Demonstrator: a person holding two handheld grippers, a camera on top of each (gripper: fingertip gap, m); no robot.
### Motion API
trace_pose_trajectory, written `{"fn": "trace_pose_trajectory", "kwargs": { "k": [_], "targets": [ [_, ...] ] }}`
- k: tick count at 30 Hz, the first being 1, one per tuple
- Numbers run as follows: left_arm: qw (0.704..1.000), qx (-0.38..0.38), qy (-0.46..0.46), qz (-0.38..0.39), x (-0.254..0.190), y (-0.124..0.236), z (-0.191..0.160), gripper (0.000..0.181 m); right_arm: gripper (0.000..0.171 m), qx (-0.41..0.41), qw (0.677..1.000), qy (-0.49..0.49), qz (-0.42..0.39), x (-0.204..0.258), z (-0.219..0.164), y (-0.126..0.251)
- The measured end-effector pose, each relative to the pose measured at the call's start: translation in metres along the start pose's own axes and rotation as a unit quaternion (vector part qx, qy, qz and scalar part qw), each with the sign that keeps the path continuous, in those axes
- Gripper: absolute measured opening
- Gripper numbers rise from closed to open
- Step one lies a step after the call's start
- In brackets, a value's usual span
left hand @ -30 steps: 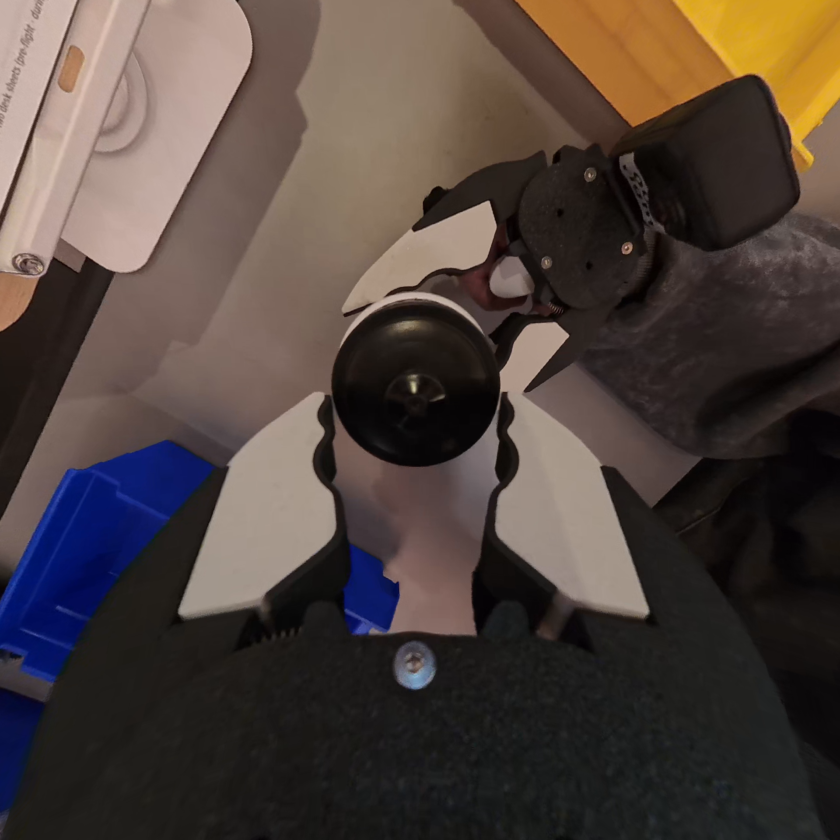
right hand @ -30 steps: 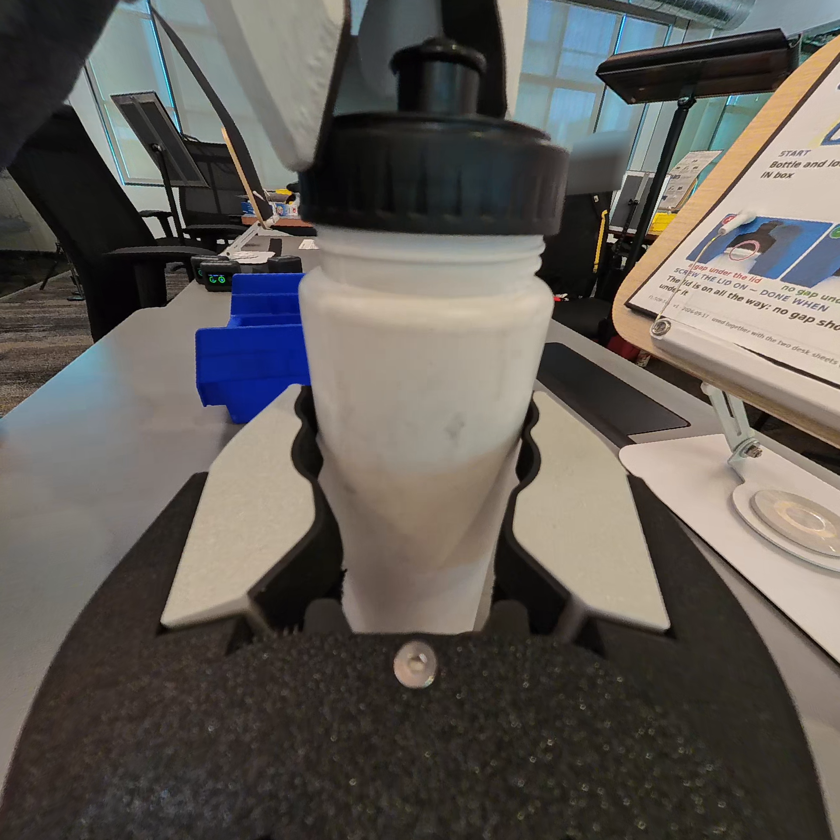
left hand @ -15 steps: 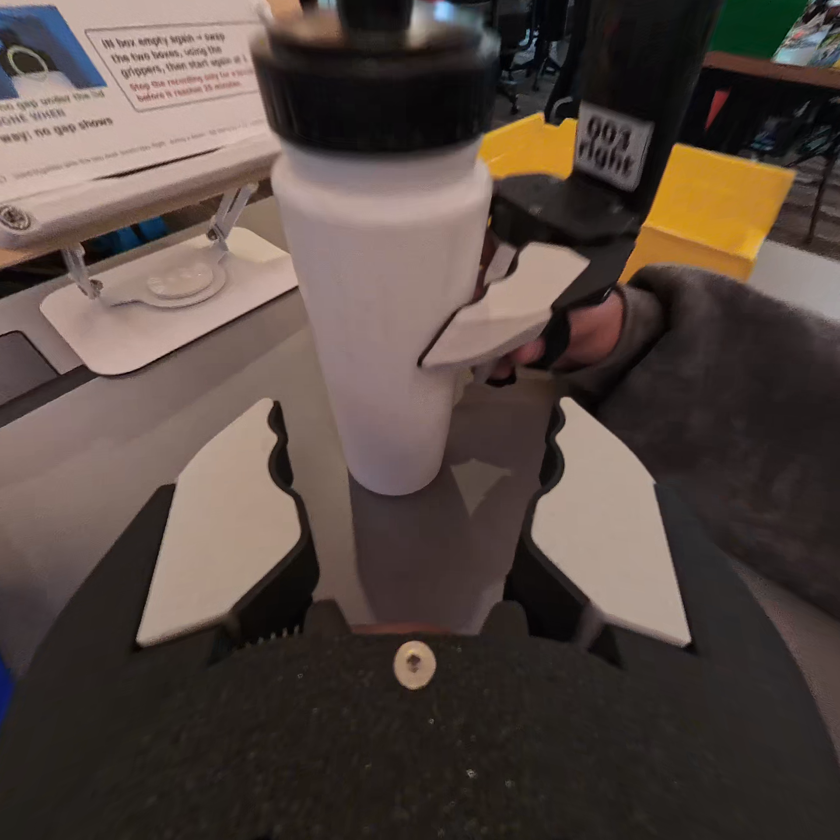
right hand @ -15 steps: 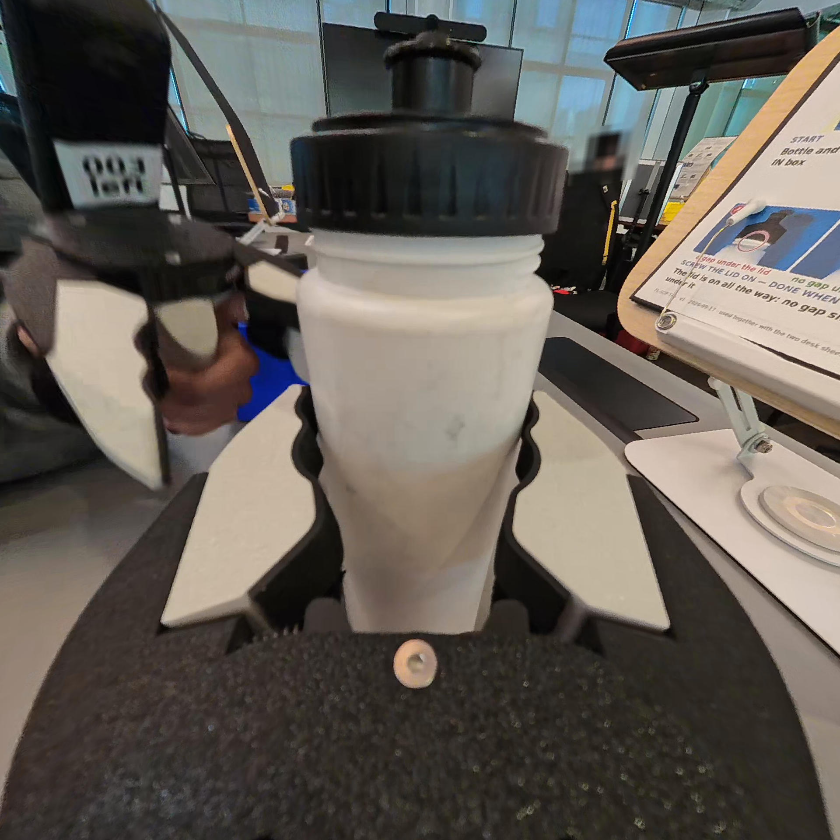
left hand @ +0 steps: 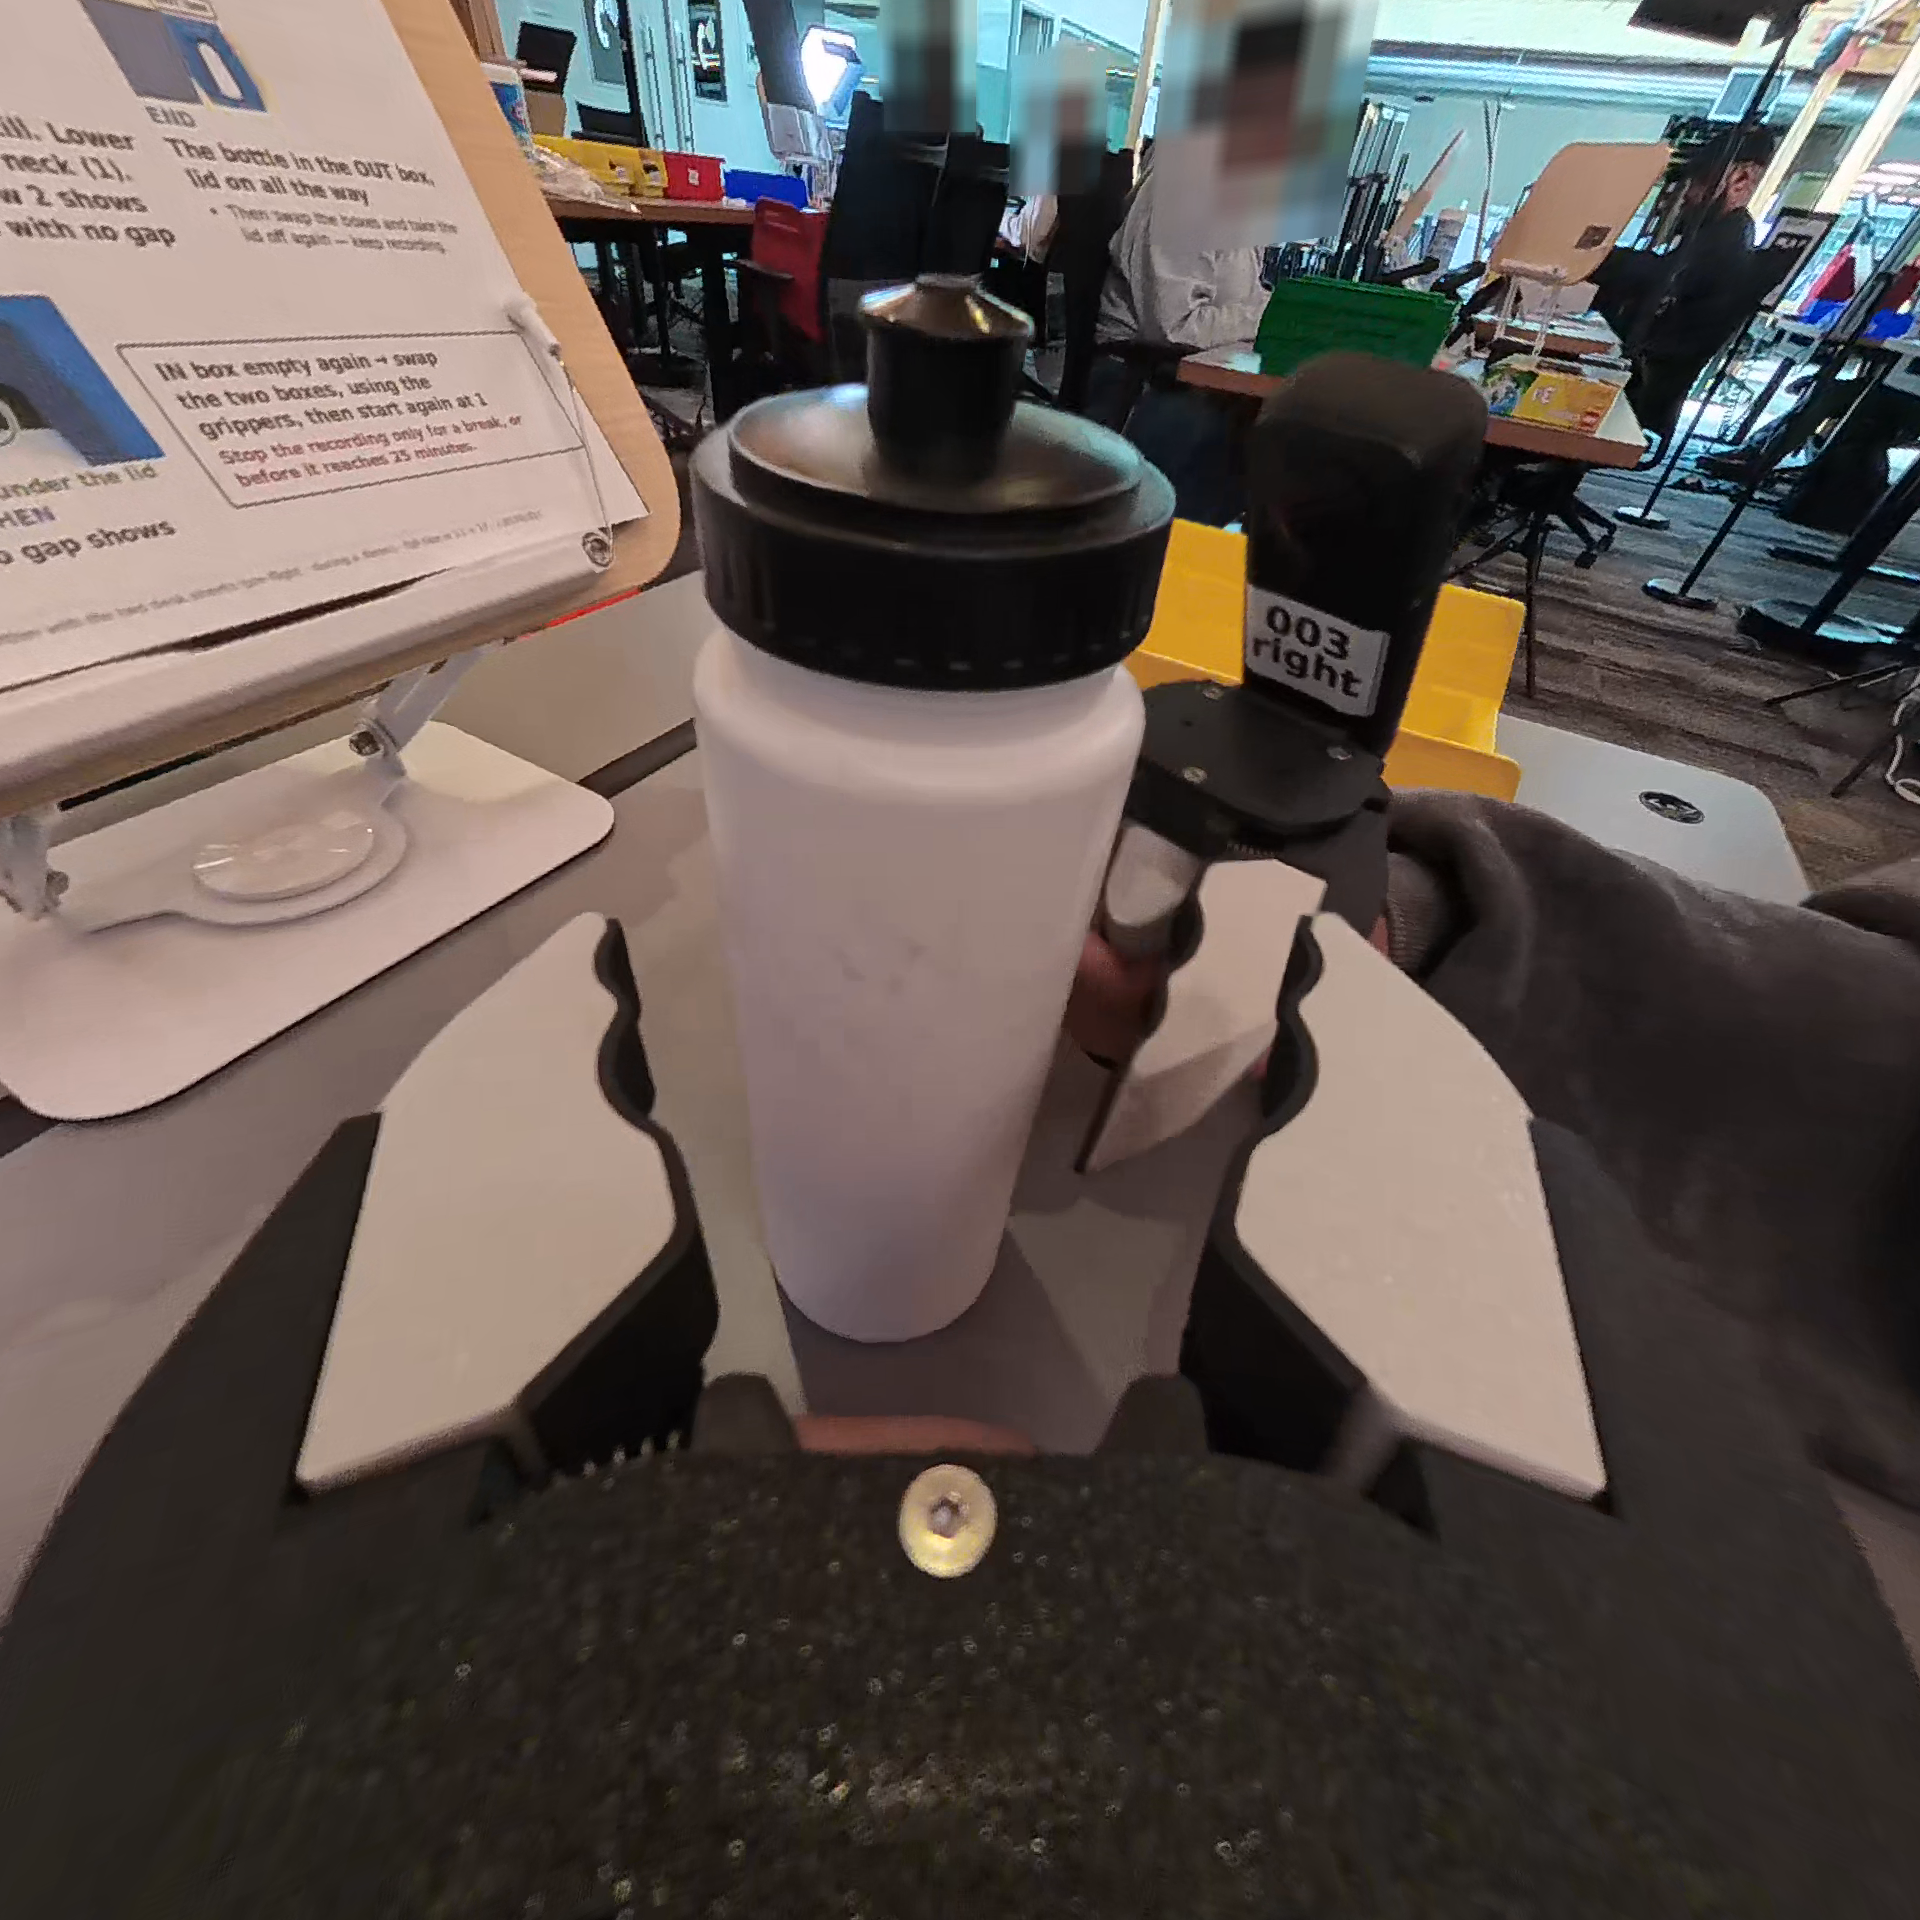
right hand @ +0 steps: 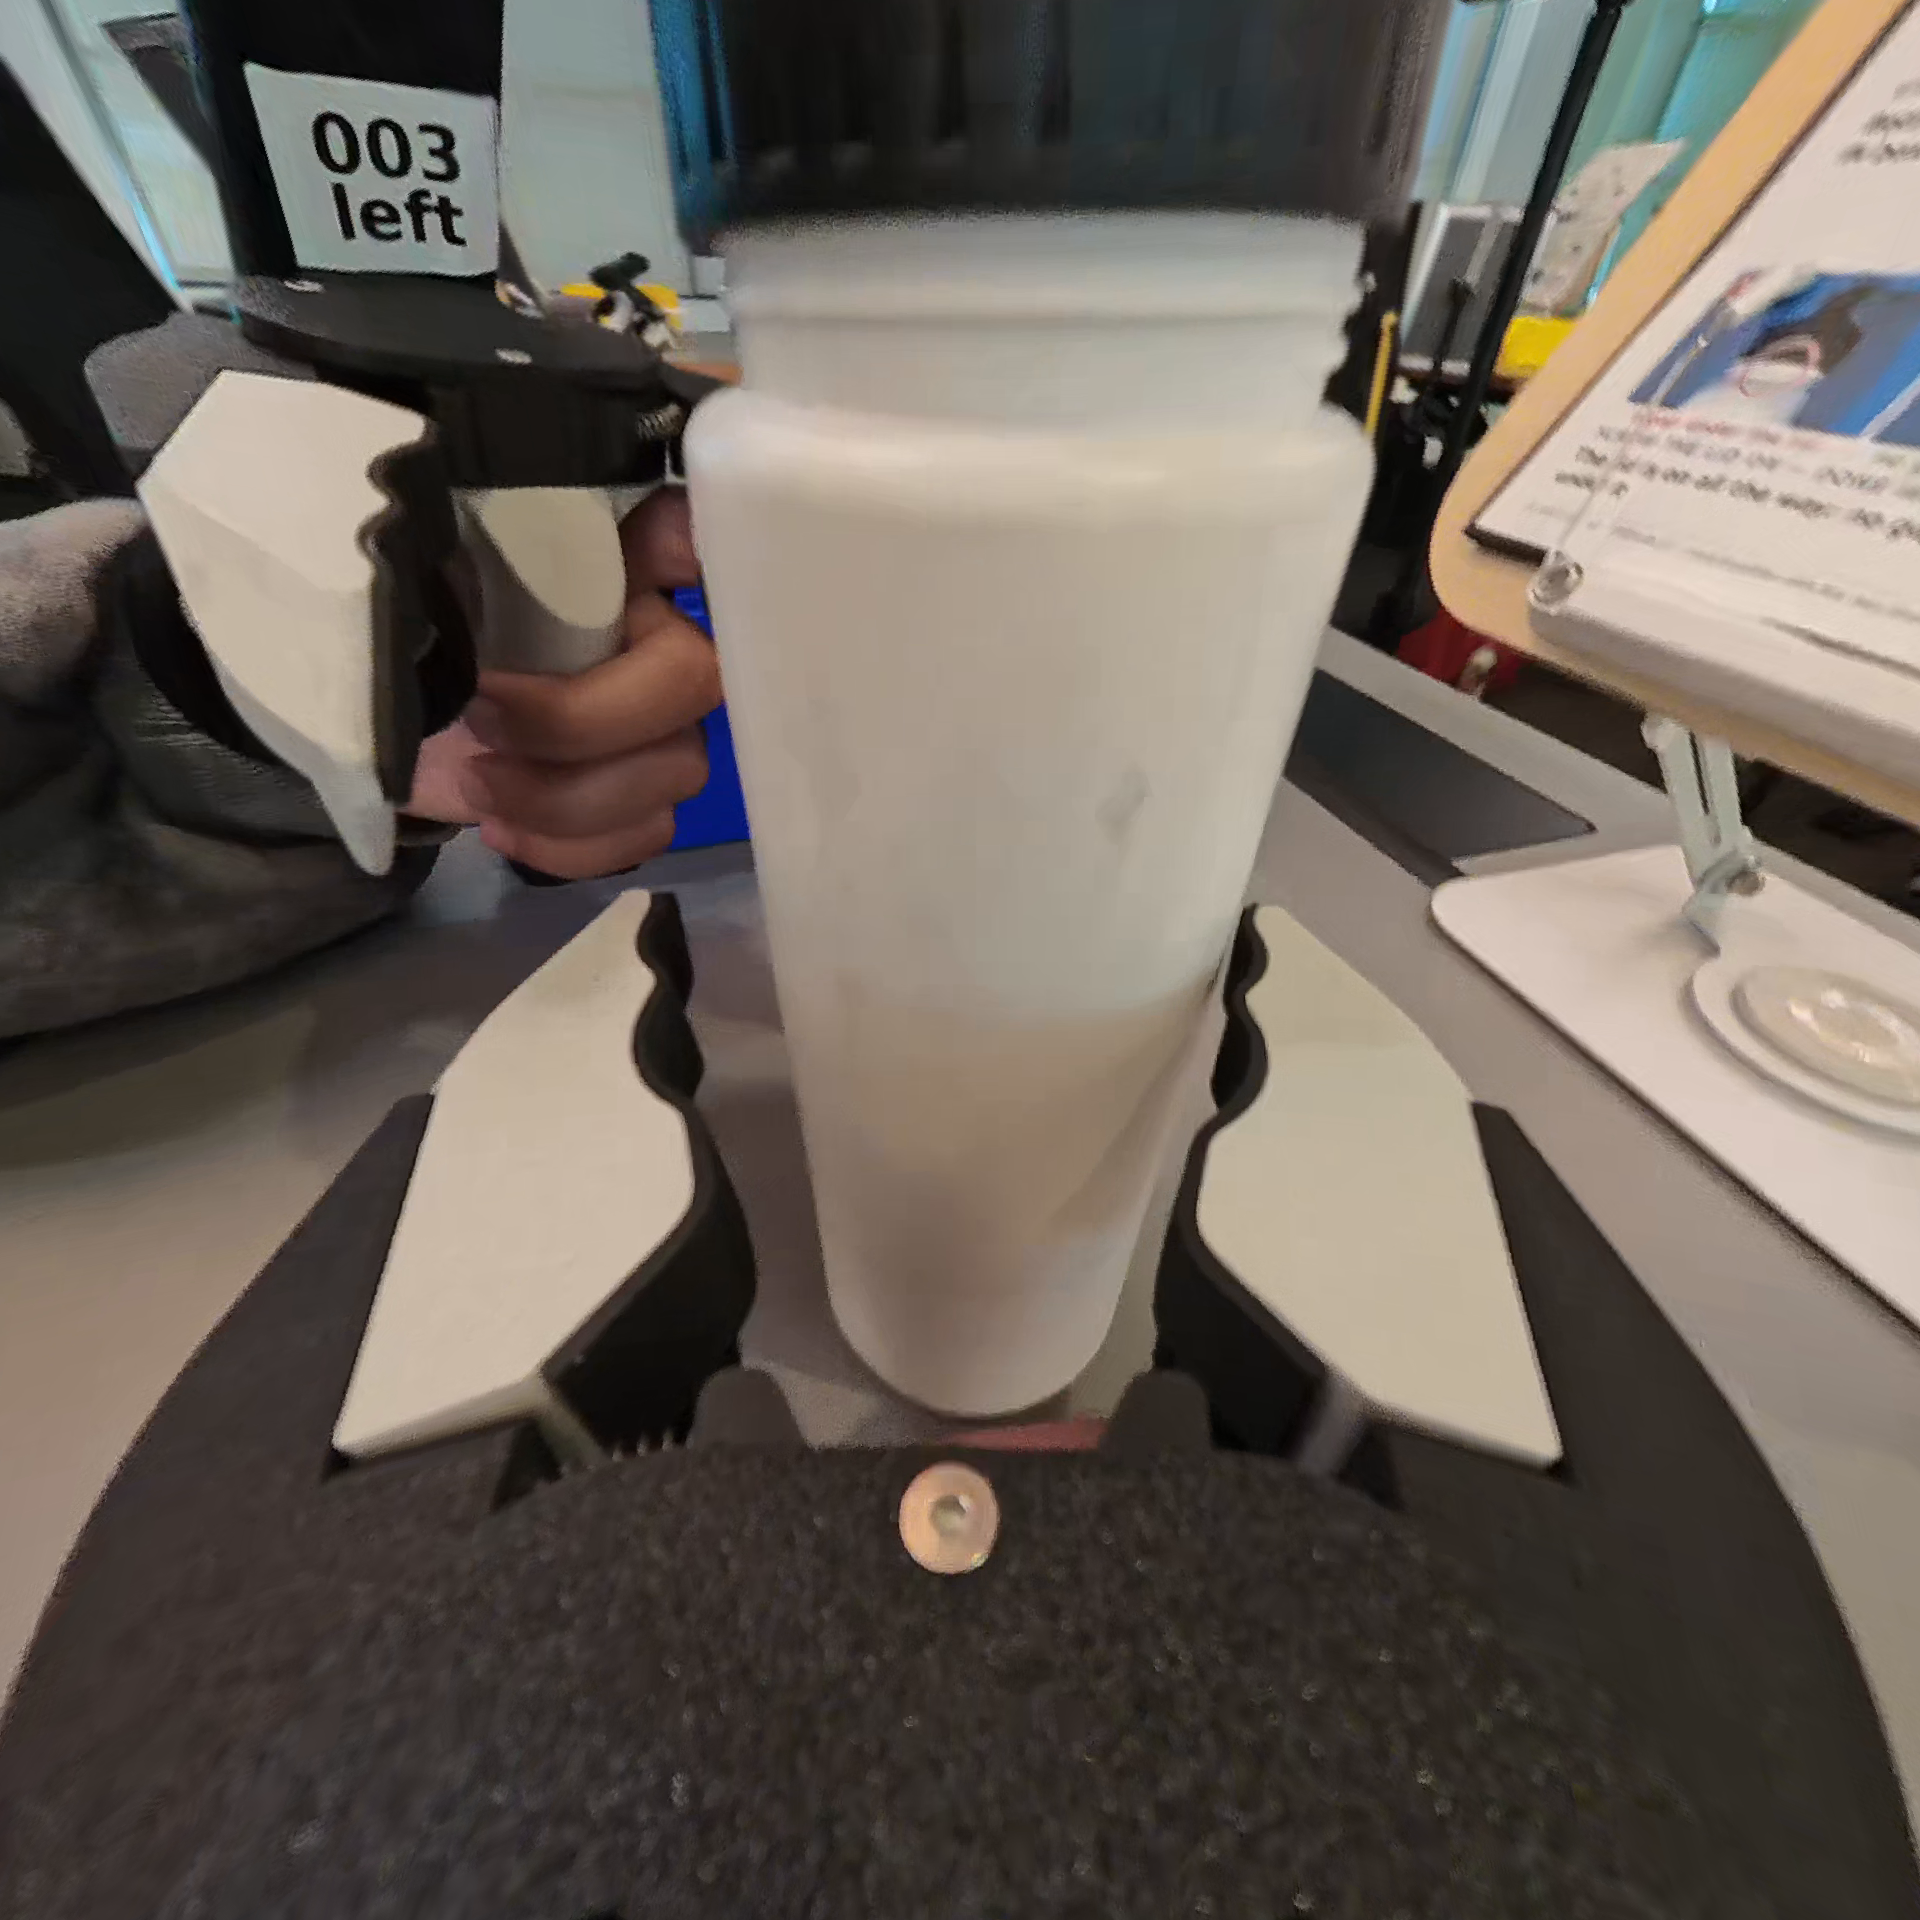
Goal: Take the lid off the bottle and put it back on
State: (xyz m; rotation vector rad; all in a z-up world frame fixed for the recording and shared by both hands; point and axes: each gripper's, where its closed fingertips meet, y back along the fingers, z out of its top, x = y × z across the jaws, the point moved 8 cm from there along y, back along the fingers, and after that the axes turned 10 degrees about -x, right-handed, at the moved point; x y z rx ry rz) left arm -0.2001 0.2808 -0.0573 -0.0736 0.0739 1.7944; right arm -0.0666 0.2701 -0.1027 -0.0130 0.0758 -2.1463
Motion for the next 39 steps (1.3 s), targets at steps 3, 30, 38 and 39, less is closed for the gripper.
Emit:
{"fn": "trace_pose_trajectory", "kwargs": {
  "k": [3,30,38,39],
  "targets": [
    [1.000,-0.005,0.000,-0.011,0.005,-0.012,0.001,0.114,0.110,0.013,0.998,-0.038,-0.055,0.011,-0.005,0.020],
    [0.994,-0.099,-0.005,-0.044,-0.012,-0.036,-0.017,0.087,0.097,0.525,0.818,0.143,0.187,0.015,0.200,-0.019],
    [0.994,-0.100,-0.001,-0.048,-0.014,-0.034,-0.018,0.087,0.091,0.628,0.742,0.118,0.203,0.003,0.156,-0.050],
    [0.994,-0.099,0.000,-0.049,-0.014,-0.034,-0.018,0.087,0.084,0.638,0.734,0.116,0.204,0.002,0.153,-0.048]
  ]
}}
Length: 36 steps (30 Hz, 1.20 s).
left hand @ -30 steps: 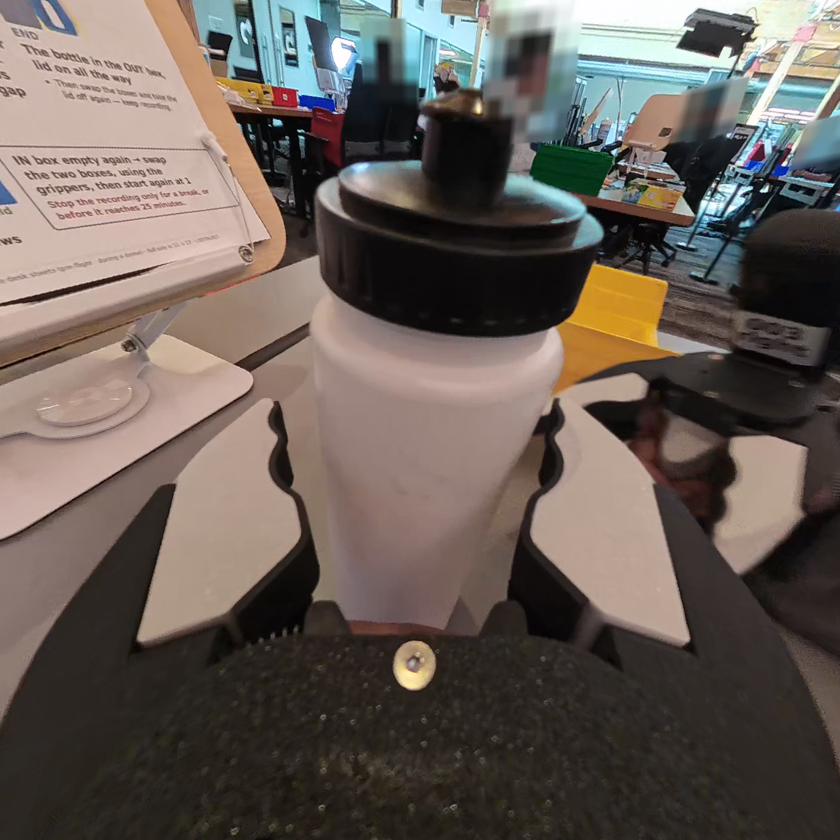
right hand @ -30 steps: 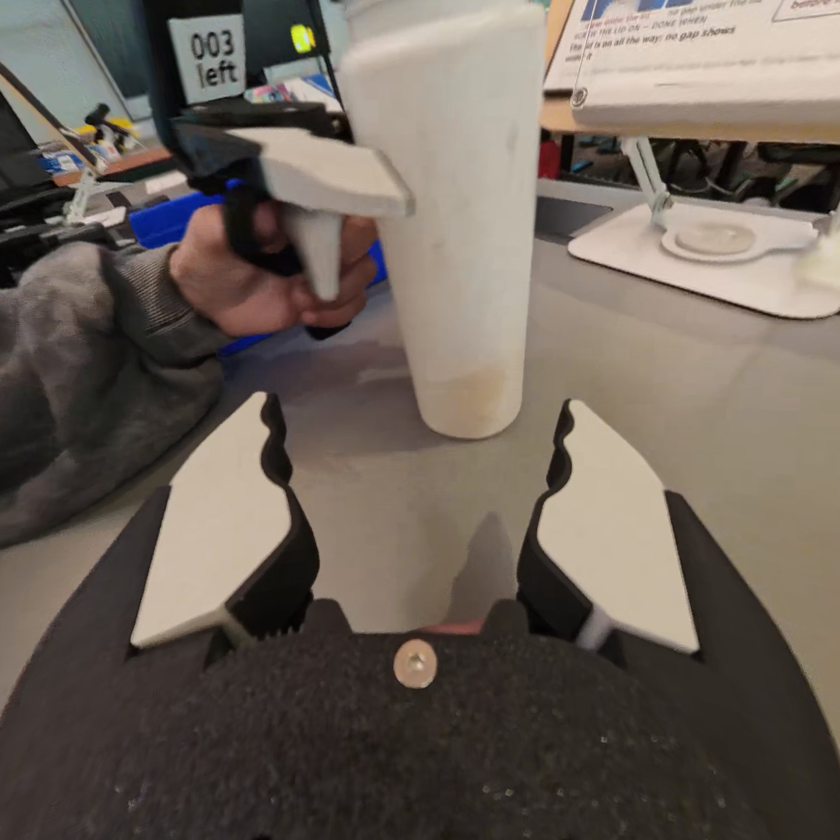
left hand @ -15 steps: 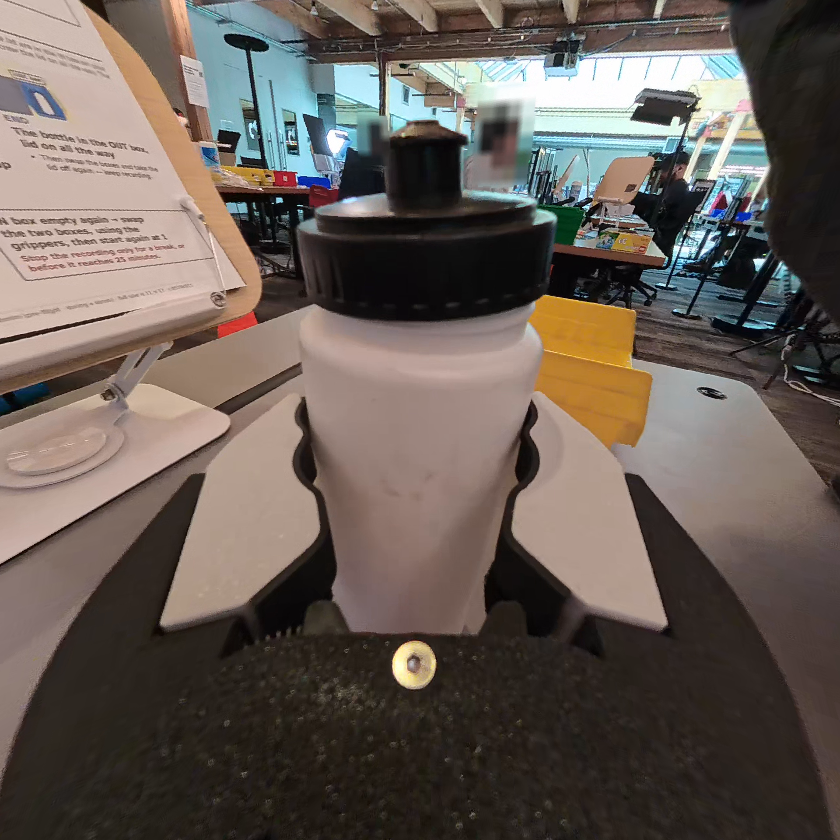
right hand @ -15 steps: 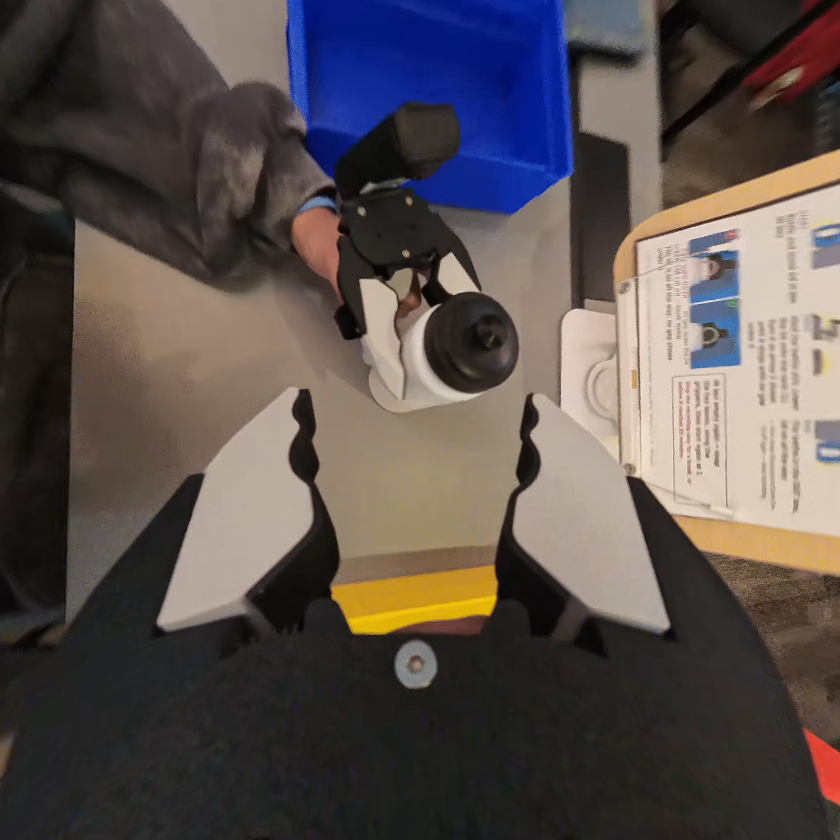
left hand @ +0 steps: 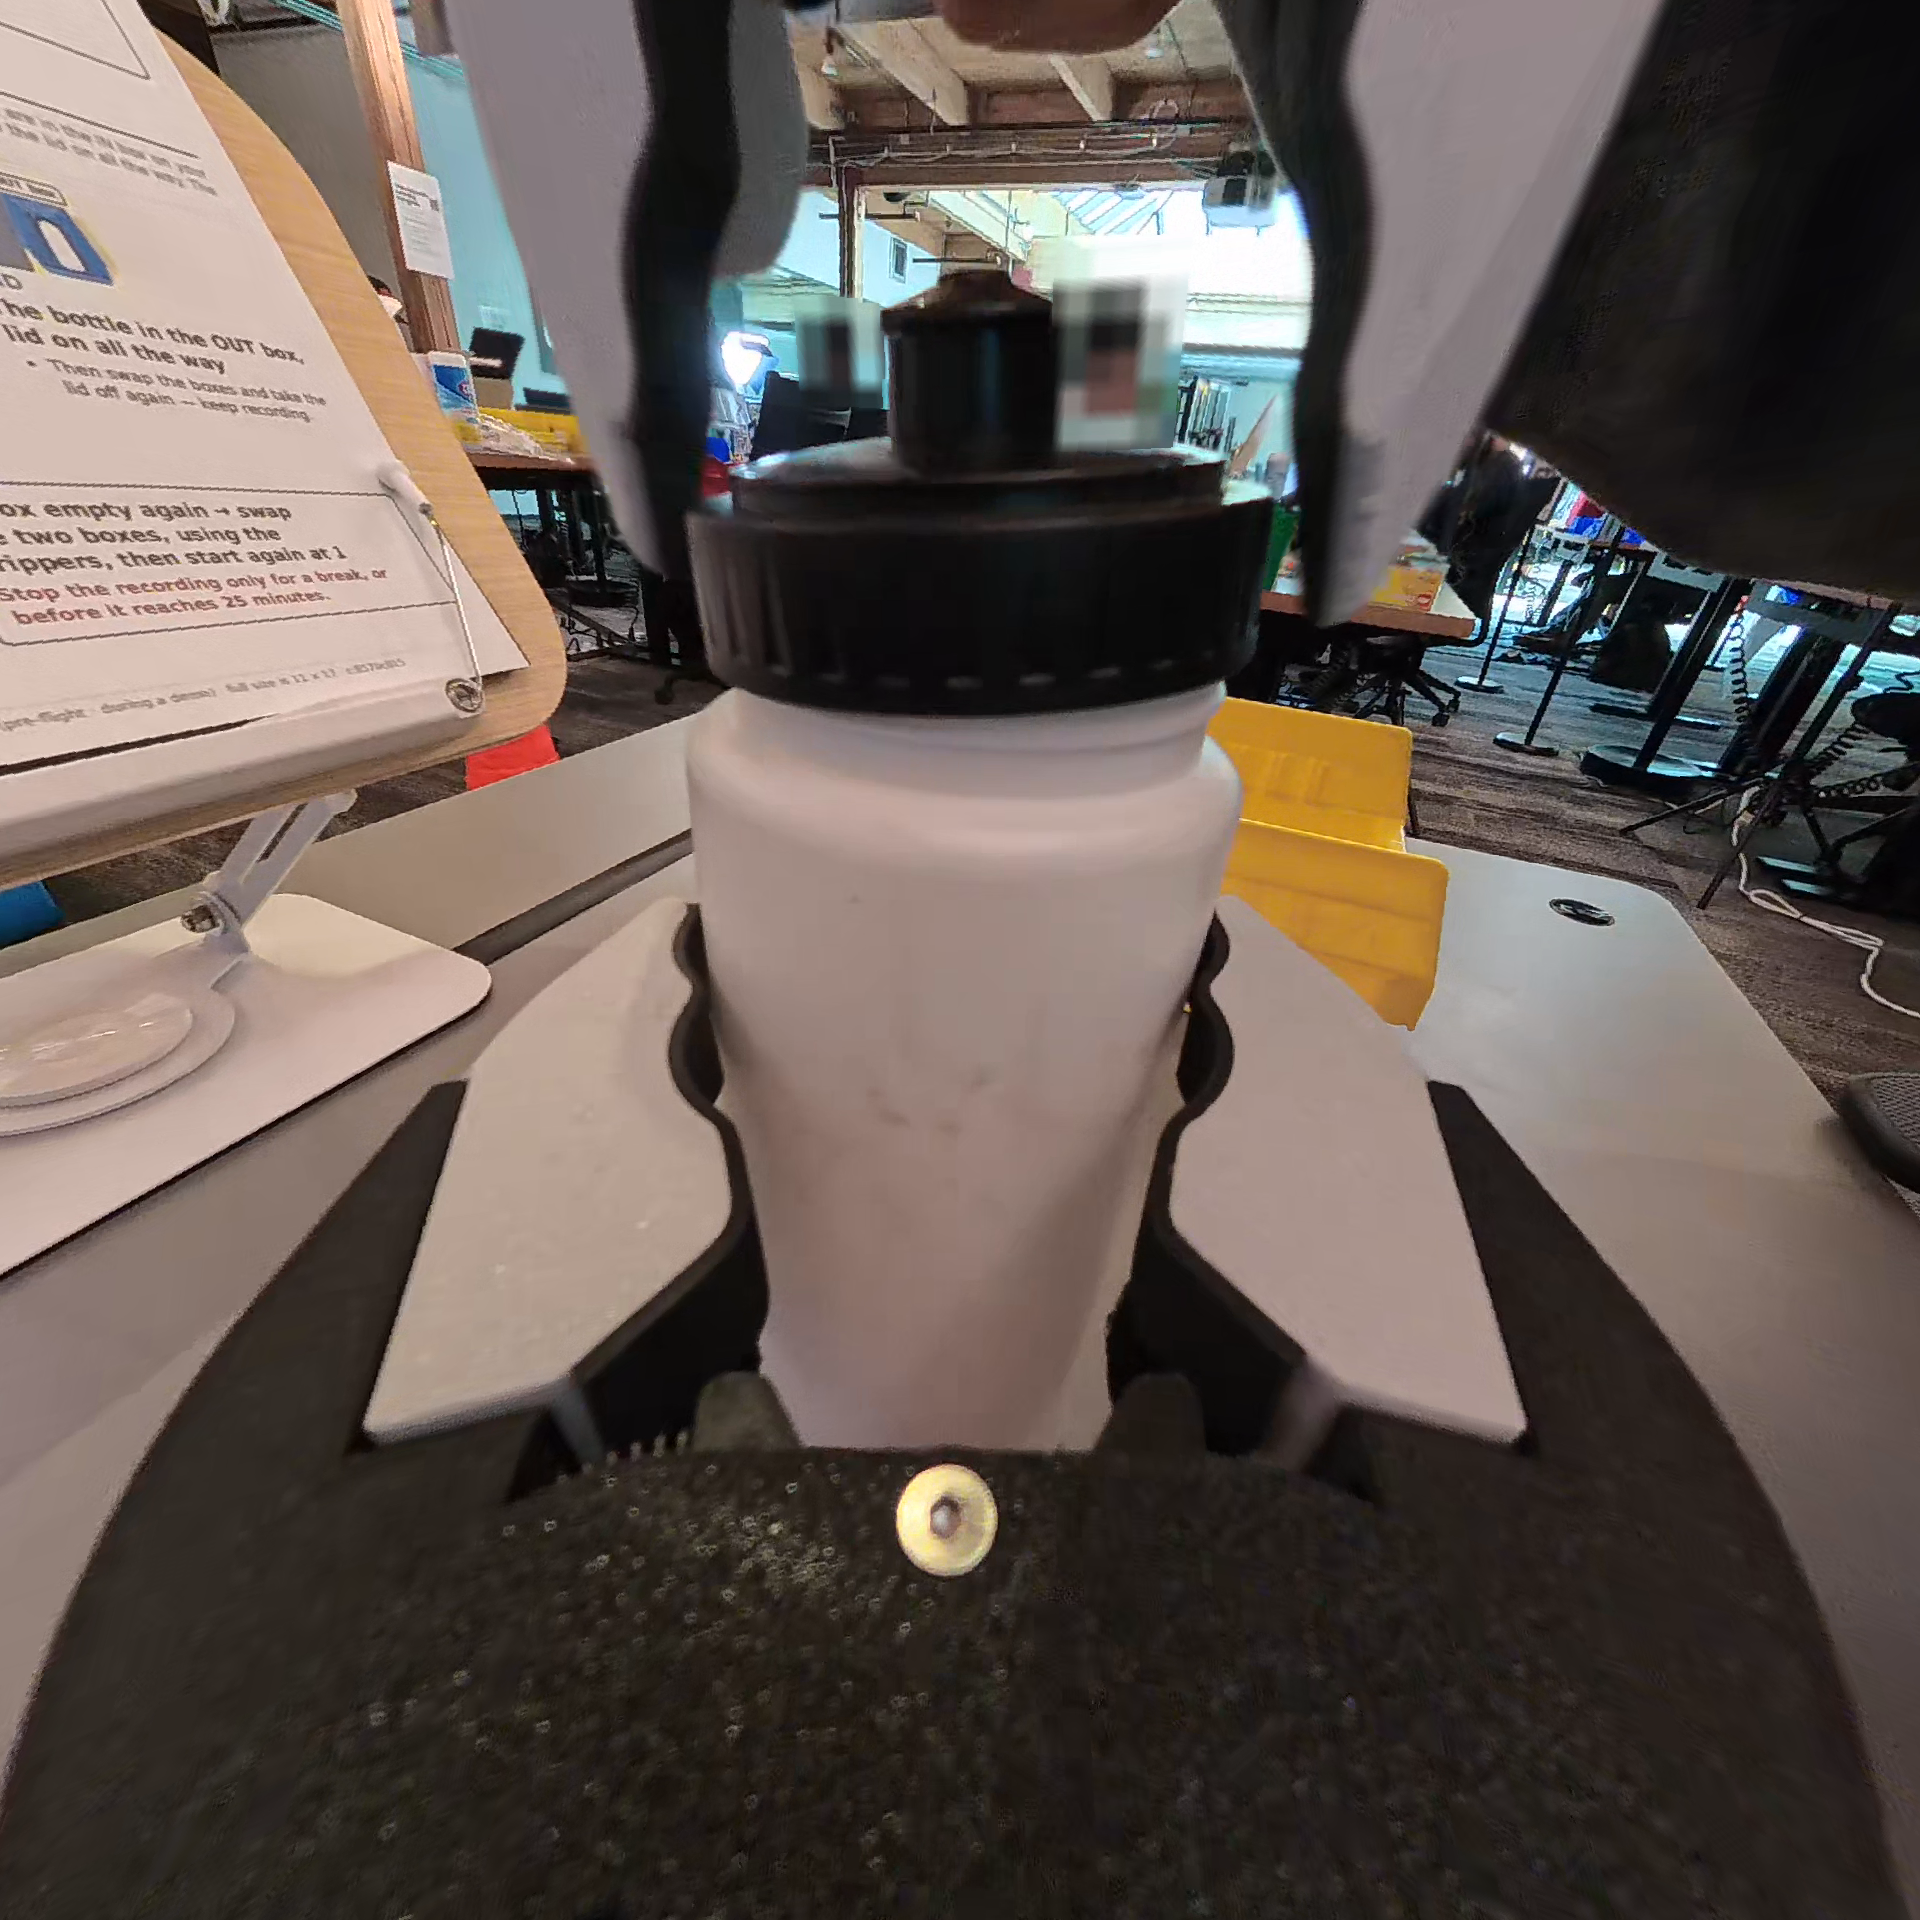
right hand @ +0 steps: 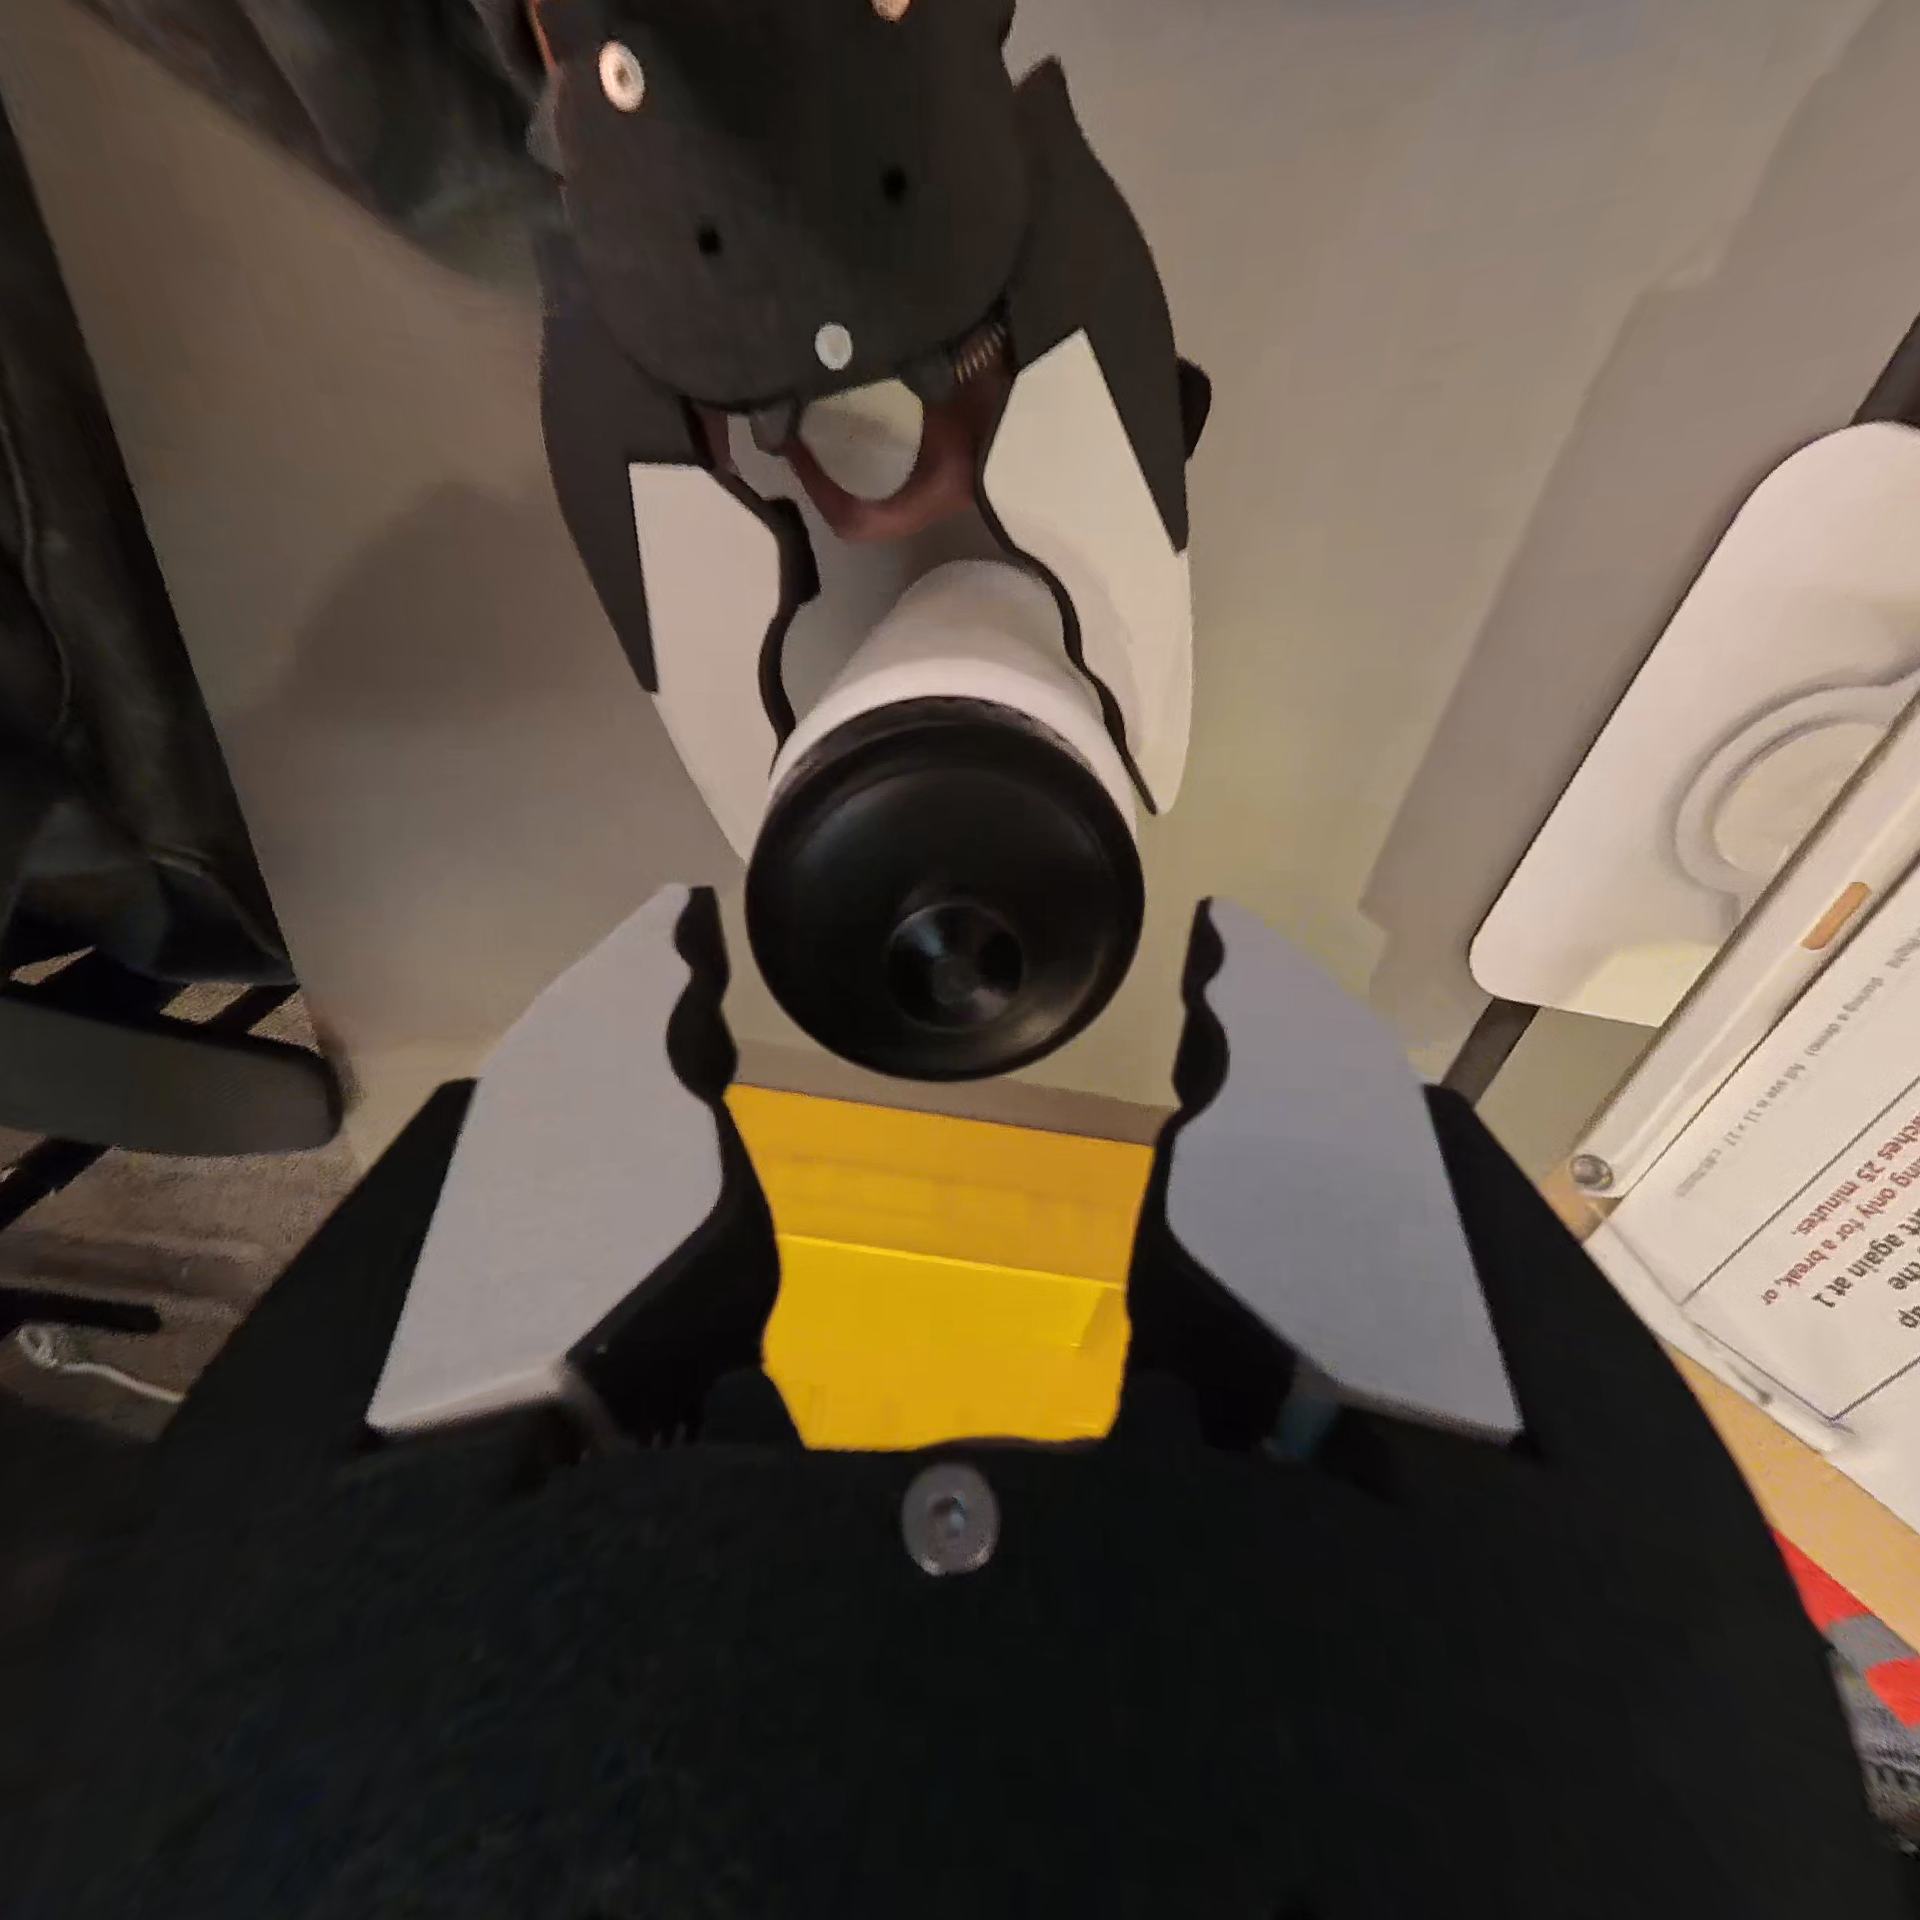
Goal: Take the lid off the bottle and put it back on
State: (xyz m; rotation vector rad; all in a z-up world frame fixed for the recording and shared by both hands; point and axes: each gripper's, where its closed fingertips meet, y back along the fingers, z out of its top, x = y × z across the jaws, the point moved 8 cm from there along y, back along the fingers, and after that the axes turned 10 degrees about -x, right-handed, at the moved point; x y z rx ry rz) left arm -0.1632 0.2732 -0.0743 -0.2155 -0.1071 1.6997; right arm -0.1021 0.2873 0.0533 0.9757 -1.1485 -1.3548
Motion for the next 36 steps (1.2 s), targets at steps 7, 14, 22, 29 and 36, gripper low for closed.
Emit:
{"fn": "trace_pose_trajectory", "kwargs": {
  "k": [7,14,22,29,36],
  "targets": [
    [1.000,0.001,0.003,-0.006,0.001,0.000,0.000,0.087,0.071,-0.014,0.998,0.060,0.000,0.003,-0.001,0.001],
    [1.000,0.002,0.002,-0.011,0.001,0.001,0.000,0.087,0.071,-0.040,0.982,0.177,-0.047,0.010,-0.005,0.008],
    [1.000,0.002,0.002,-0.013,0.000,0.001,0.000,0.087,0.071,-0.017,0.977,0.210,-0.031,0.012,-0.006,0.000],
    [1.000,0.001,-0.001,-0.014,0.000,0.001,0.000,0.087,0.071,0.016,0.979,0.201,0.014,0.006,0.002,-0.001],
    [1.000,0.002,-0.004,-0.011,-0.002,0.000,-0.001,0.086,0.071,0.013,0.988,0.153,0.001,0.010,-0.001,-0.001]
  ]
}}
